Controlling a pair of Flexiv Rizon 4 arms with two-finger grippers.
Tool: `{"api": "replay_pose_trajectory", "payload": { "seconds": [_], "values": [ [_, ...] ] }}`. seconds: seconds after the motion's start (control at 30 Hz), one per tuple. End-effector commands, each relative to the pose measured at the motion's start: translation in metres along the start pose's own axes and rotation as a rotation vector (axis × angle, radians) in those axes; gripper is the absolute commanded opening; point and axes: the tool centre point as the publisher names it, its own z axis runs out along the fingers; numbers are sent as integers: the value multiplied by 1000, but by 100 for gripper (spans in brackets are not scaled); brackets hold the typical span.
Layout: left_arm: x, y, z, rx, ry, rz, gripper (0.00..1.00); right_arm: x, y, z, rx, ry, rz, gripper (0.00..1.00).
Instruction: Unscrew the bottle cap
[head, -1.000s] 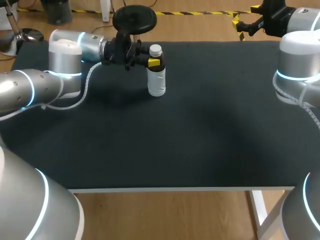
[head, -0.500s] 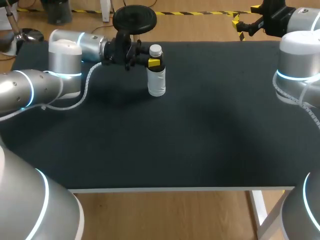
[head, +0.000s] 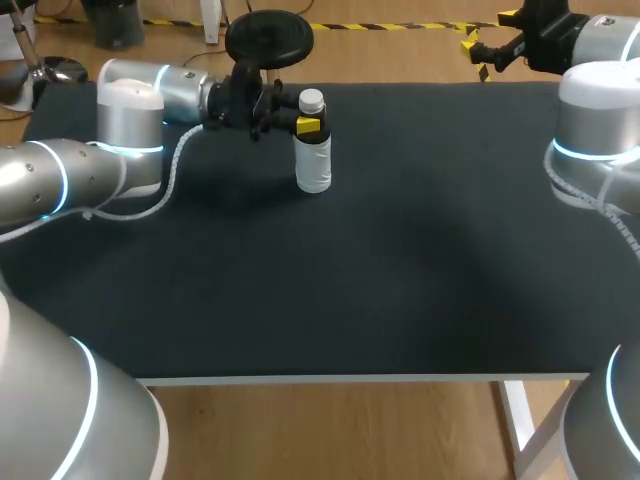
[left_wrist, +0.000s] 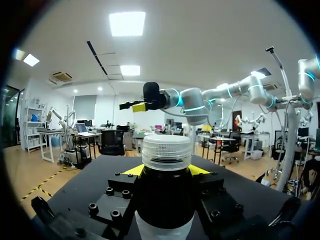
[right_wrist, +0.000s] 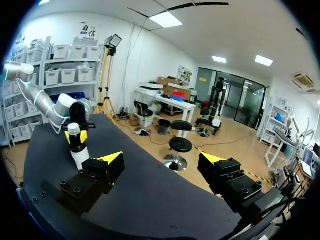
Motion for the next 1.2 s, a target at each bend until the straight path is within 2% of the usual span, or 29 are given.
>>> {"api": "replay_pose_trajectory", "payload": {
  "seconds": [0.03,0.33,0.63,0.87,1.2],
  "values": [
    [2,-1,0,-2,-4,2,0,16,2,10,-48,26,3,100],
    [2,-1,0,-2,-4,2,0,75,13,31,-173,74,67,100],
    [2,-1,0,-2,-4,2,0,139,23,51,-227,98,116,100],
    [2,-1,0,-2,-4,2,0,175,28,66,-239,121,128,100],
    [2,-1,0,-2,-4,2,0,213,29,91,-241,170,166,100]
  ]
}}
